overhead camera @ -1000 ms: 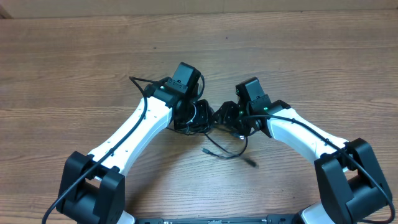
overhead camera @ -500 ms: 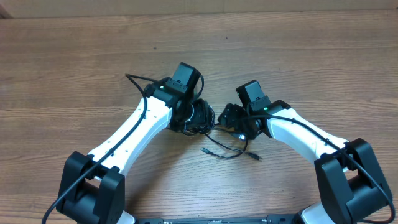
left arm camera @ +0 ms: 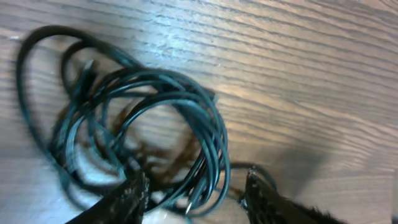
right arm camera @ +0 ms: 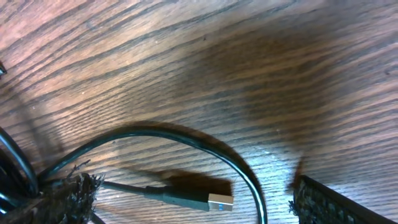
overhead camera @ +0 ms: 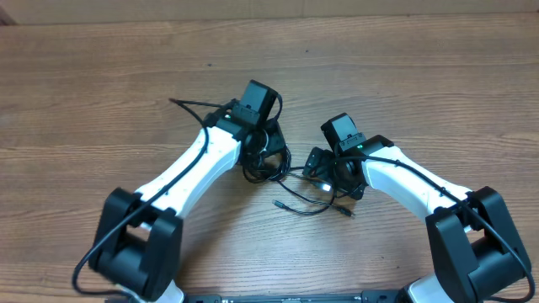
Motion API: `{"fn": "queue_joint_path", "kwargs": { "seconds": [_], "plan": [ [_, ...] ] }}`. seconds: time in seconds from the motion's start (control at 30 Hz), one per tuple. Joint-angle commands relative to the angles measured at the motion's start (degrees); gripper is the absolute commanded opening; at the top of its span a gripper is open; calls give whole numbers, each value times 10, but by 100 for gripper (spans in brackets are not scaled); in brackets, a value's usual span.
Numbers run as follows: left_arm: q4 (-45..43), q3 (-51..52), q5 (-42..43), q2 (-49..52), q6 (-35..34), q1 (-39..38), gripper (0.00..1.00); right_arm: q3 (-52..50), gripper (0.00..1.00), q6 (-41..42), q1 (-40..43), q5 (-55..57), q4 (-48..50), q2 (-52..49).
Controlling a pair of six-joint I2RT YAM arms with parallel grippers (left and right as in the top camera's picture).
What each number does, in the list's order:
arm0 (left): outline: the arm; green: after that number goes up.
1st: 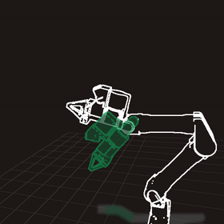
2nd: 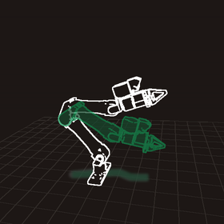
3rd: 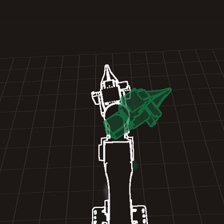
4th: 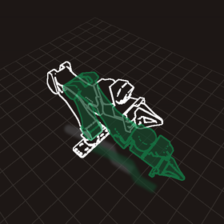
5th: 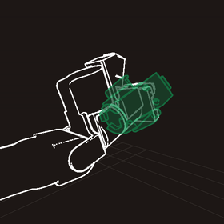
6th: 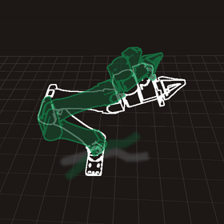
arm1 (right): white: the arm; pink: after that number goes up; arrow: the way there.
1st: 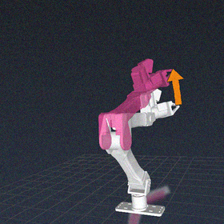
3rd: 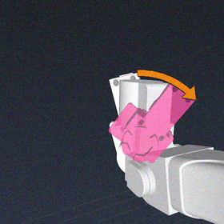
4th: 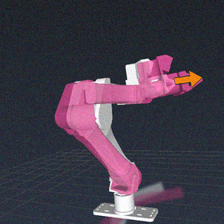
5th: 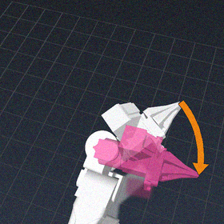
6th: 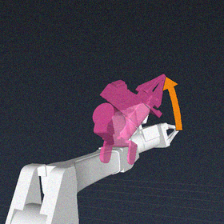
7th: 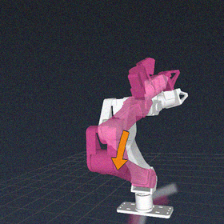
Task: Untangle cables
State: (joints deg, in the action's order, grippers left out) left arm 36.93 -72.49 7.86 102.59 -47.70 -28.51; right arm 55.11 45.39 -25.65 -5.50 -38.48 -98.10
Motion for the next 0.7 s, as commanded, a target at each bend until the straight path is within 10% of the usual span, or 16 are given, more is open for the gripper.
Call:
{"fn": "queue_joint_path", "kwargs": {
  "seconds": [0.0,0.17,0.37,0.67],
  "plan": [
    [-22,-8,1,42,-28,-12,52,0,100,-1,0,17,2,-4],
    [-62,-8,8,86,-33,-21,48,0,100,-1,0,16,2,-4],
    [-77,-8,32,130,-66,-24,4,0,100,-2,0,16,-4,-4],
    [-74,-12,86,80,2,-7,4,0,100,-82,0,-90,-36,-4]
  ]
}}
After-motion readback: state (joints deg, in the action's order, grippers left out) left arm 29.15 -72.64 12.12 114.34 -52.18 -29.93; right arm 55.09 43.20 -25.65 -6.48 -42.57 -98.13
